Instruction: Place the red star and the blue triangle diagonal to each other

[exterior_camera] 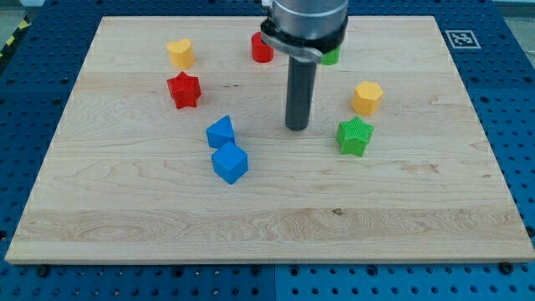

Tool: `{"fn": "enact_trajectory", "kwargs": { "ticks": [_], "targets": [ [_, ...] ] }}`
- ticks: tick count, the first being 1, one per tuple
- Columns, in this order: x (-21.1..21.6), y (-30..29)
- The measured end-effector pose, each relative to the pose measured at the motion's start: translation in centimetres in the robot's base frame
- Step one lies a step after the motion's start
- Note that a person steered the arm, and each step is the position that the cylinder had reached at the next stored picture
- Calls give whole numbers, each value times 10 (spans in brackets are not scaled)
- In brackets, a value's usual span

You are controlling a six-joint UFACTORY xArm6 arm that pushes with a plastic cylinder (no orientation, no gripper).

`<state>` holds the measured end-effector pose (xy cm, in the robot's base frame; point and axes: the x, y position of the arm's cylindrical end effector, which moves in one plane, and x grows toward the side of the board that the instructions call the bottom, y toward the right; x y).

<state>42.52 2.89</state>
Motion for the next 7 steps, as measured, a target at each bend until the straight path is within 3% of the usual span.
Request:
{"fn": "enact_trajectory", "kwargs": {
  "ticks": [2,5,7],
  "targets": [
    [-35,-74],
    [-24,-133],
    [15,-100]
  ]
}}
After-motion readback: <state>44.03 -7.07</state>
